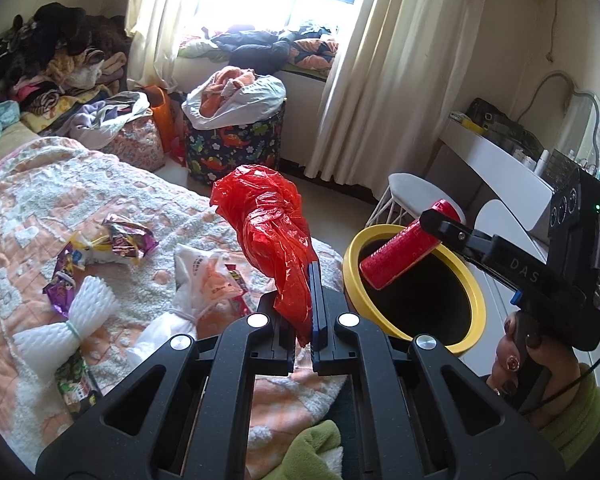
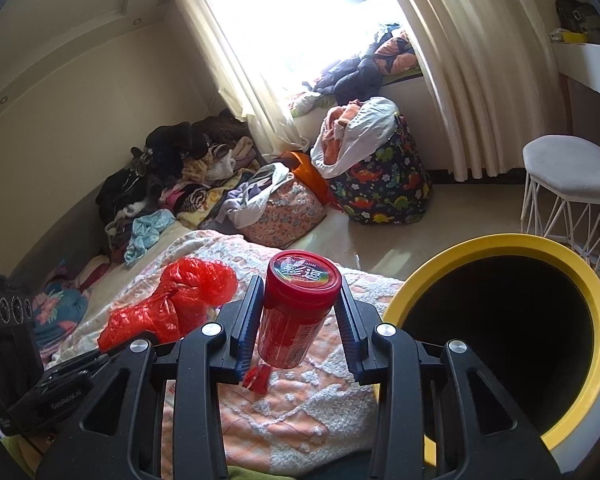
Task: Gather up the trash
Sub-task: 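Carry the red mesh bag and red canister in both grippers over the bin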
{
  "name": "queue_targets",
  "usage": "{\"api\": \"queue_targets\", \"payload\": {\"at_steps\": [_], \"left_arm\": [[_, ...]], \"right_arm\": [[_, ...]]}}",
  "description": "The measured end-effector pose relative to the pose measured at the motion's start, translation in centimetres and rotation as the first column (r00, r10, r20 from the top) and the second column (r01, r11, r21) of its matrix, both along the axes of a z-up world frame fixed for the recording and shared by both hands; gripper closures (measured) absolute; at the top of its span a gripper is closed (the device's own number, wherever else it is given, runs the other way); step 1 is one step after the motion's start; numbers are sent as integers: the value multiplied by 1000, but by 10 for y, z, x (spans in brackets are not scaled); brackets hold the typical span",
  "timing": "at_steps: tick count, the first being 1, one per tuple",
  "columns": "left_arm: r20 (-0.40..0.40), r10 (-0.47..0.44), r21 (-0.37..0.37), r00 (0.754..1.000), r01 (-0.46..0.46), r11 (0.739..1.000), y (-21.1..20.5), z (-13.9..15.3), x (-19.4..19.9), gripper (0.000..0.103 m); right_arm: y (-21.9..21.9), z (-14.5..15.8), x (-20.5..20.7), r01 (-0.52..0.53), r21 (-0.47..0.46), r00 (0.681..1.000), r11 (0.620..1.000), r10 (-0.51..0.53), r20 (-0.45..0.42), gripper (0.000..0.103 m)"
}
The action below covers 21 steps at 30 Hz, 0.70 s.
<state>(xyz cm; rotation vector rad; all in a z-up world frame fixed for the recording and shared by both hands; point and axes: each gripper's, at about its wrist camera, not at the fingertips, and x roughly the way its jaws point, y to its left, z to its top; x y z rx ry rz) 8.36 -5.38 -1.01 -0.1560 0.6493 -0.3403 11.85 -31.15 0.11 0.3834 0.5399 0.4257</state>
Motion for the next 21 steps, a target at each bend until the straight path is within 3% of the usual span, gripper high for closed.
{"api": "queue_targets", "payload": {"at_steps": [21], "left_arm": [[0,-169,57,986,169,984,-73,-7,4,101]], "right_arm": [[-69,-19,9,185,33,982,982,-183,-48,69]]}}
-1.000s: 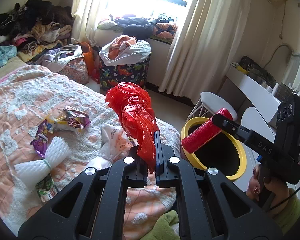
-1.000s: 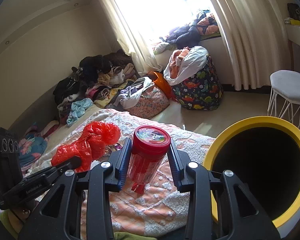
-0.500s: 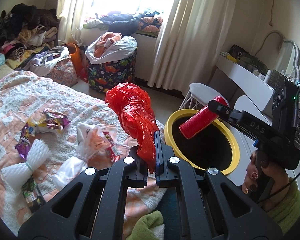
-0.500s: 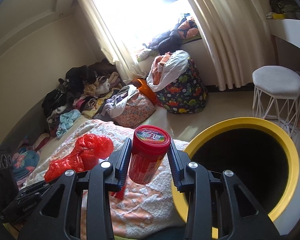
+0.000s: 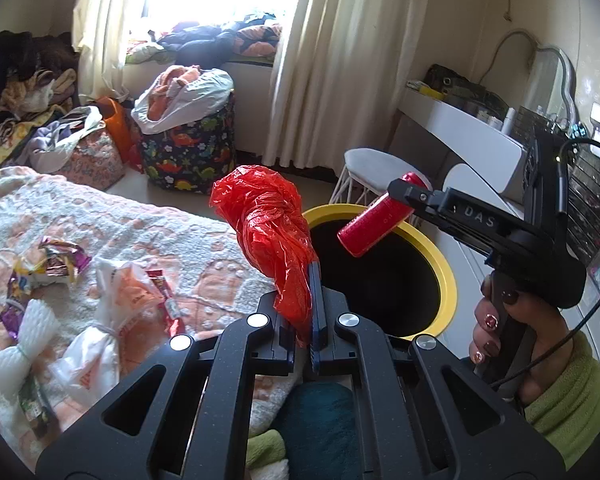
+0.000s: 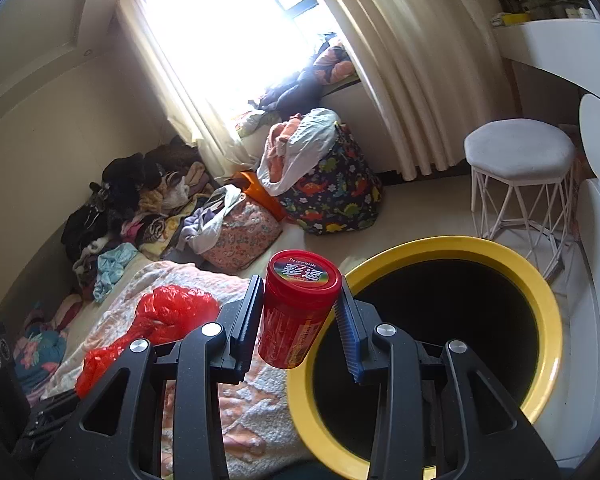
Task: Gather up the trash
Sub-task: 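Carry the red mesh bag and red canister in both grippers over the bin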
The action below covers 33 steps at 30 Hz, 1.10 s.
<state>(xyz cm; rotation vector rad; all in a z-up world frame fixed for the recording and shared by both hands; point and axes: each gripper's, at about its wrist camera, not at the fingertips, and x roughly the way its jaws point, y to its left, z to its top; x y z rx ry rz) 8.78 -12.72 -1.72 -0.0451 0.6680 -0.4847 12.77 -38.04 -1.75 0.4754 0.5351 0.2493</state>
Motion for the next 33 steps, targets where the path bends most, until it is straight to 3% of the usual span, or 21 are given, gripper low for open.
{"api": "queue_targets", "payload": {"at_steps": [15,33], "left_arm": [[-32,-85,45,996,86,995,-40,-21,6,101],[-72,-162,64,984,167,984,-75,-46,14,101]], "right_arm": [[-42,-20,0,129,30,991,991,-128,-48,69],[-63,-42,2,249,-39,962,968,-251,-102,69]]}}
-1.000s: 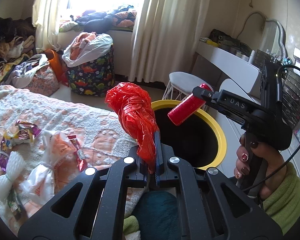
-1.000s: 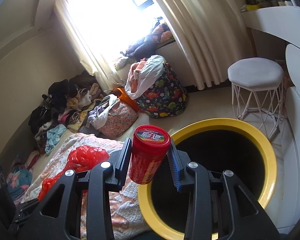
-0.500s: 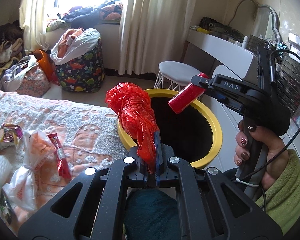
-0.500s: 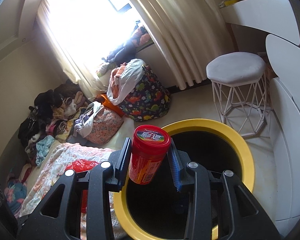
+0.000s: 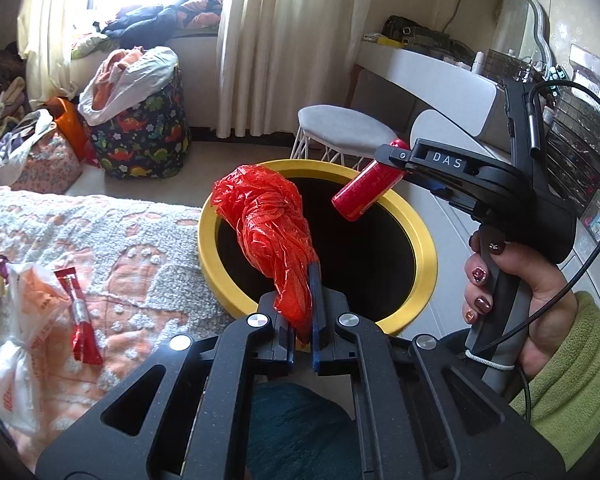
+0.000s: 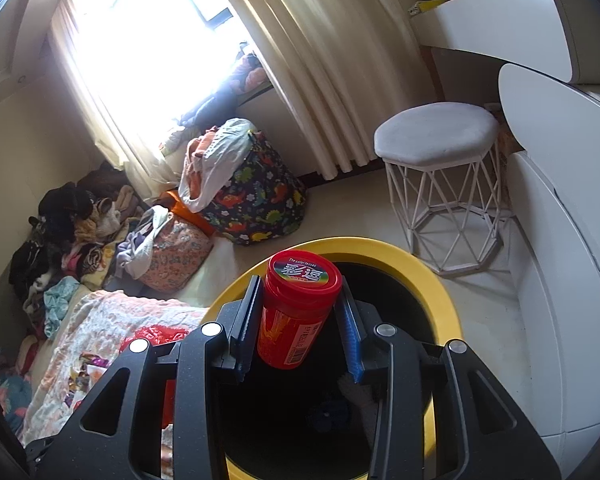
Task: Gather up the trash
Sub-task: 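Carry the red mesh bag and red canister in both grippers over the bin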
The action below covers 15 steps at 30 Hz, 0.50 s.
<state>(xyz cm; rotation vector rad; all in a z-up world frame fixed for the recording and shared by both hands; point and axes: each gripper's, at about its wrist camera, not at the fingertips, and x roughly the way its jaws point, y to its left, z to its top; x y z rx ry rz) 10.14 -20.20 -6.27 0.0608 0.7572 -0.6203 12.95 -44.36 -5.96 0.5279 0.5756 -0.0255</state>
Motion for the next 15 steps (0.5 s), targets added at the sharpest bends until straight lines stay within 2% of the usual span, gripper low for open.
{"api": "queue_targets", "payload": {"at_steps": [15], "left_arm": [[-76,-40,25,996,42,999,-26,-23,20,101]], "right_arm": [[-11,-20,6,55,-4,995,998,-55,-84,68]]}}
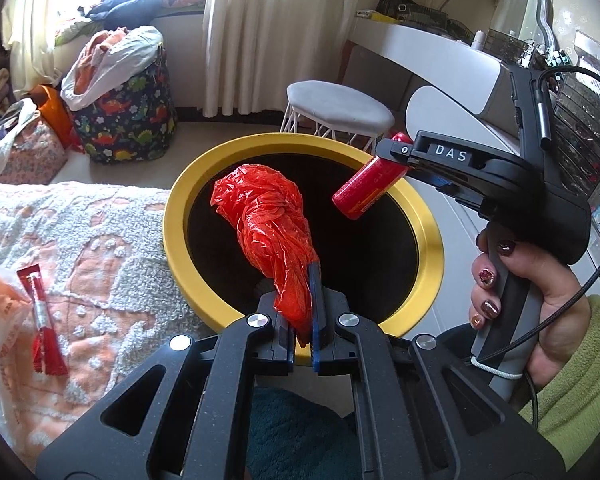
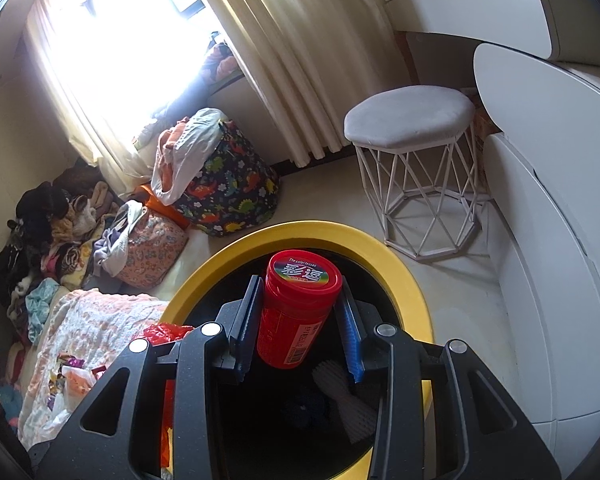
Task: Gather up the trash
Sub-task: 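Carry the red mesh bag and red canister in both grippers over the bin, then open both grippers to drop the red bag and canister into the bin, then move both open grippers back over the remaining trash on the bed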
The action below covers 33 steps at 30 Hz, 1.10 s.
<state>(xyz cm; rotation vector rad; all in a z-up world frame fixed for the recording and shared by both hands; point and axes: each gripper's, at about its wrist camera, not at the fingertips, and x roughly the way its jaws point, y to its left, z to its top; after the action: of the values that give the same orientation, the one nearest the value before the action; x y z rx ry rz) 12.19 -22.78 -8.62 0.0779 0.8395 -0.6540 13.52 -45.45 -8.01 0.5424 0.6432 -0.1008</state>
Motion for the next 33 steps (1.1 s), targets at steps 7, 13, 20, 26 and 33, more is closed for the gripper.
{"api": "queue_targets", "payload": {"at_steps": [7,13,20,26,33], "left_arm": [[-30,12,-6,999,-12,1000,1,-12,10,81],[0,79,-41,997,-79,996,16,-5,8,30],[43,159,-61,986,-156,986,38,10,-2,11],[82,227,-71,970,-221,973,62,24,-8,11],[112,302,-98,947,-292,951,94,39,-11,11]], "right_arm": [[-2,-5,2,-1,27,1000,1000,2,-17,62],[-1,-3,3,4,22,1000,1000,-3,-11,52],[6,5,1,-17,1,1000,1000,17,22,44],[17,14,-1,-36,-23,998,999,37,54,36],[36,26,-3,-76,-61,993,995,81,86,31]]}}
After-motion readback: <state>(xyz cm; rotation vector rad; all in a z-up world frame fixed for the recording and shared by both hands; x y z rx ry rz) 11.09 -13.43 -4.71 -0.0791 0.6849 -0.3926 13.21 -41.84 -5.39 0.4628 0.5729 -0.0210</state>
